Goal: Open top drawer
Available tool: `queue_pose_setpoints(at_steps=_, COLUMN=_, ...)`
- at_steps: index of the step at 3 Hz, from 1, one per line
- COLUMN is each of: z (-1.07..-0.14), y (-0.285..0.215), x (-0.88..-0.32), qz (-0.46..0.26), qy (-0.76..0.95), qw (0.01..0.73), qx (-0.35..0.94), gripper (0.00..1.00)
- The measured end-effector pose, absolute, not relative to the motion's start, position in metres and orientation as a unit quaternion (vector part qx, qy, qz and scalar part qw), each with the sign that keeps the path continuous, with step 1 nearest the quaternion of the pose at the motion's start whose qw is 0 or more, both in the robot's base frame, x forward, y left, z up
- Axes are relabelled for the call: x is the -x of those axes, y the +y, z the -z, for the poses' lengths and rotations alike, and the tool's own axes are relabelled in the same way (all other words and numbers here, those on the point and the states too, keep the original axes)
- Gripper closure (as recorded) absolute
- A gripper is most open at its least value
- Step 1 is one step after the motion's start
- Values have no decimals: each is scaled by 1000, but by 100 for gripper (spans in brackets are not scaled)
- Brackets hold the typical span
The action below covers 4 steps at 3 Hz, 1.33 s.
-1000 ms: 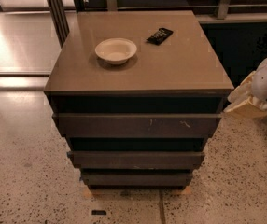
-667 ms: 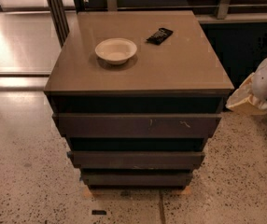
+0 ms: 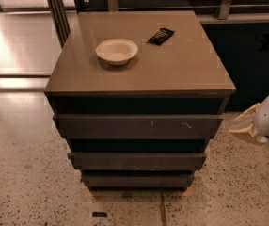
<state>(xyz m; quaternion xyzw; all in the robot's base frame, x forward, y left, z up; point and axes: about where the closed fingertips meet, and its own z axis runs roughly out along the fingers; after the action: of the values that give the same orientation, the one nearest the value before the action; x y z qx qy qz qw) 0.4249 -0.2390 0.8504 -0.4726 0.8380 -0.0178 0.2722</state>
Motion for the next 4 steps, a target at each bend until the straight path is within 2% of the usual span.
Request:
queue_pose_setpoints(at_steps=1, z=-791, y=-238, x=-401, qz=-5, qy=854, qw=292, qx=431, gripper=100)
queue_pose_setpoints(at_steps=2, z=-755, y=-235, x=-412, qz=-17, qy=855, qw=336, qx=395, gripper=100)
queue_pose_setpoints(at_steps=3, z=-765, y=-243, x=-431, qz=8, qy=848, qw=370, qx=379, gripper=100)
queue_pose_setpoints(at_steps=4, z=-765, y=-243, x=-432, qz=8, qy=848, qw=370, qx=379, gripper=100)
